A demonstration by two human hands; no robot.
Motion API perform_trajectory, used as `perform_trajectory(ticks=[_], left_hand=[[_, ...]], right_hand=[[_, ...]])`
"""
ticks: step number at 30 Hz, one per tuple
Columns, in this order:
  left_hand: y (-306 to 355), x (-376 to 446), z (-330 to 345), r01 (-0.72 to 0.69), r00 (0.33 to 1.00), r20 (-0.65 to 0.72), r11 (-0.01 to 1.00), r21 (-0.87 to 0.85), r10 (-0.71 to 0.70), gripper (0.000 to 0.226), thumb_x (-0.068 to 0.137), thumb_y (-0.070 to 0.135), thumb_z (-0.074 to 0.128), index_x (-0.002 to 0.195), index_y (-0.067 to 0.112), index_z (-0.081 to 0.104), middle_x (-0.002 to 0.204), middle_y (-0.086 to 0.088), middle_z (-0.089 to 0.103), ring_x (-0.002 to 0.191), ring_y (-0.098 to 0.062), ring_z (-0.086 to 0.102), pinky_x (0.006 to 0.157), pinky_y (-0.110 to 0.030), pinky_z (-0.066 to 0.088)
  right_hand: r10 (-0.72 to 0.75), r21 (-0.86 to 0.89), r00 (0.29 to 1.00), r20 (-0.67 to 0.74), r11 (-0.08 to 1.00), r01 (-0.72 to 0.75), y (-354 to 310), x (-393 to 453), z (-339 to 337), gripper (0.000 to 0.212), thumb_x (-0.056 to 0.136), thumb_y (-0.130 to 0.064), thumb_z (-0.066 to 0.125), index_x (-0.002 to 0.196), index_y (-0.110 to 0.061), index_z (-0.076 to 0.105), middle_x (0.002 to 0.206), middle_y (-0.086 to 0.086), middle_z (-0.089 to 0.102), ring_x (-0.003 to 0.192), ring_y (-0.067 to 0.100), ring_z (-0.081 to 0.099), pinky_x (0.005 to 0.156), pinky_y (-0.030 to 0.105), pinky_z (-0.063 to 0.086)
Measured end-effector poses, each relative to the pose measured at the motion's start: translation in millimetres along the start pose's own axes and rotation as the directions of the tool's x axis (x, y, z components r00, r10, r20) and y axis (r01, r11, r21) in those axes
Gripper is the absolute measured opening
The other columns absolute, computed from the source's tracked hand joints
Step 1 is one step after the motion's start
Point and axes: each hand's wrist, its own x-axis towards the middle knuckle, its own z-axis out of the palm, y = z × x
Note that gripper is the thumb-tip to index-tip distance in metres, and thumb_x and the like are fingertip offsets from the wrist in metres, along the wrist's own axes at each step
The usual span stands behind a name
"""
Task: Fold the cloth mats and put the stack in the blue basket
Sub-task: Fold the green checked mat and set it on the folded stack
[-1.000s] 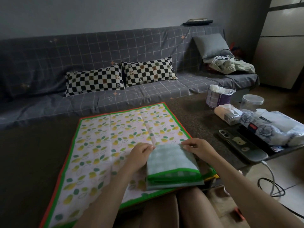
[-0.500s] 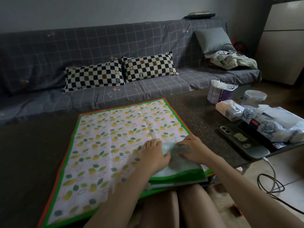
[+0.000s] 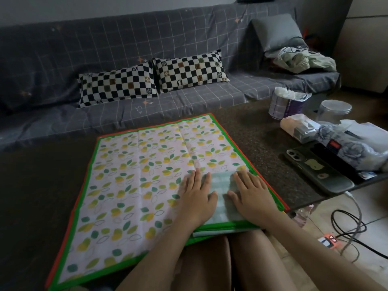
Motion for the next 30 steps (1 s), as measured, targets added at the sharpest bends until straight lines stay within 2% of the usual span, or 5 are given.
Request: perform_trajectory(ticks=[5, 12, 18, 22, 30], left_hand=[[0, -4, -9, 0.008, 0.999, 0.035, 0.994, -0.112, -0.004, 0.058, 0.102, 0.039, 0.023, 0.153, 0.023, 0.004, 0.159, -0.003, -0.016, 0.144, -0.015, -0.022, 0.117, -0.034, -0.014], [13, -24, 2, 0.08, 0.997, -0.007, 0.996, 0.049, -0.079, 0.068, 0.098, 0.053, 0.017, 0.152, 0.02, -0.007, 0.156, -0.01, -0.023, 0.142, -0.028, -0.028, 0.116, -0.045, -0.013], [13, -27, 0, 0.21, 0.975, -0.051, 0.971, -0.111, -0.216, 0.065, 0.099, 0.05, 0.021, 0.153, 0.025, -0.004, 0.155, -0.016, -0.024, 0.143, -0.032, -0.024, 0.116, -0.046, -0.011], [12, -28, -1, 0.23, 0.967, -0.083, 0.966, -0.119, -0.241, 0.062, 0.1, 0.047, 0.022, 0.153, 0.024, -0.001, 0.159, -0.015, -0.011, 0.145, -0.03, -0.015, 0.116, -0.046, -0.01], [5, -42, -15, 0.079, 0.924, -0.241, 0.764, -0.641, -0.297, 0.065, 0.097, 0.029, 0.048, 0.153, 0.025, 0.013, 0.159, 0.005, 0.009, 0.145, -0.015, 0.013, 0.112, -0.029, 0.021]], right_hand=[[0.086, -0.023, 0.994, -0.064, 0.996, -0.088, -3, -4, -7, 0.065, 0.092, -0.061, 0.027, 0.144, -0.022, 0.026, 0.141, 0.01, 0.034, 0.127, 0.028, 0.03, 0.107, 0.038, 0.025], [0.117, 0.094, 0.991, -0.066, 0.989, -0.111, -6, -8, -12, 0.059, 0.096, -0.049, 0.036, 0.145, -0.017, 0.03, 0.143, 0.008, 0.038, 0.127, 0.029, 0.03, 0.106, 0.034, 0.027], [0.314, 0.167, 0.943, -0.11, 0.941, -0.294, -15, -11, -13, 0.07, 0.092, -0.051, 0.044, 0.145, -0.009, 0.024, 0.137, 0.014, 0.043, 0.125, 0.029, 0.041, 0.102, 0.034, 0.035], [0.383, 0.209, 0.917, -0.112, 0.911, -0.355, -17, -10, -16, 0.052, 0.093, -0.046, 0.048, 0.126, -0.006, 0.043, 0.128, 0.013, 0.052, 0.118, 0.029, 0.049, 0.096, 0.036, 0.039], [0.343, 0.65, 0.932, -0.116, 0.736, -0.19, -25, -21, -27, 0.021, 0.097, -0.029, 0.044, 0.095, -0.011, 0.033, 0.096, 0.013, 0.059, 0.067, 0.017, 0.048, 0.057, 0.032, 0.033]])
